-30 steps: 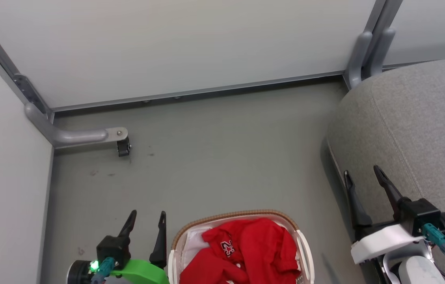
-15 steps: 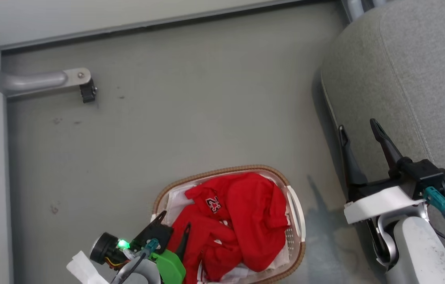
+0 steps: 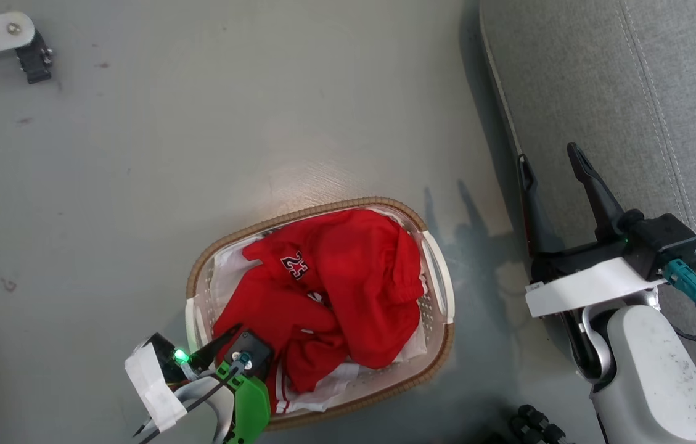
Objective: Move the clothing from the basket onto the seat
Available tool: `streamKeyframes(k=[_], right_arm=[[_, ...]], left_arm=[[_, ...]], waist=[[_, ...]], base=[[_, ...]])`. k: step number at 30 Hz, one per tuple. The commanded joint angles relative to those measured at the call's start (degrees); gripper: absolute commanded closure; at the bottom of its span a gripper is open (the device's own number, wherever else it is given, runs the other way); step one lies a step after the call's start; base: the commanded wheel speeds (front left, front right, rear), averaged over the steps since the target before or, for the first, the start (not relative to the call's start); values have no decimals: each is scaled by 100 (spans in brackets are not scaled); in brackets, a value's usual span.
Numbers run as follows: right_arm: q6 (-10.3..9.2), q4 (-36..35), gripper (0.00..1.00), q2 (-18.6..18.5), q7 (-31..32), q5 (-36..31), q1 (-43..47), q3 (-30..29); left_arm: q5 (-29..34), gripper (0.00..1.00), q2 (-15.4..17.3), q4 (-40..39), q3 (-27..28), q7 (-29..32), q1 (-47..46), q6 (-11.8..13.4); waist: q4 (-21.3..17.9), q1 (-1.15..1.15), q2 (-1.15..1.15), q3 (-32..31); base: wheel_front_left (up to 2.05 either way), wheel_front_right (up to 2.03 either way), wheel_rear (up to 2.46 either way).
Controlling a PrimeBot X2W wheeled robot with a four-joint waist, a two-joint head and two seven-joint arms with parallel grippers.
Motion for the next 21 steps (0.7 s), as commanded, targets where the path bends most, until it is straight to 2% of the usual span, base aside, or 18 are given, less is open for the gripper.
streamKeyframes(k=[1,9,16,21], right_arm=[[-2,-31,0,-15,-12,52,-91,32],[-2,-91,0,-15,-12,293,-256,218],[-2,-101,0,-15,-12,463,-286,338],[-2,-85,0,-17,-12,549,-247,427]], left_arm=[[18,0,43,130,-27,33,-187,-13],[81,0,179,585,-184,152,-520,41],[14,0,316,712,-182,225,-599,299],[-92,0,366,770,-147,413,-602,369]], waist=[[-321,-1,0,424],[-581,-1,0,759],[-762,-1,0,919],[-833,-1,0,911]], base=[[0,0,0],[0,0,0],[0,0,0],[0,0,0]])
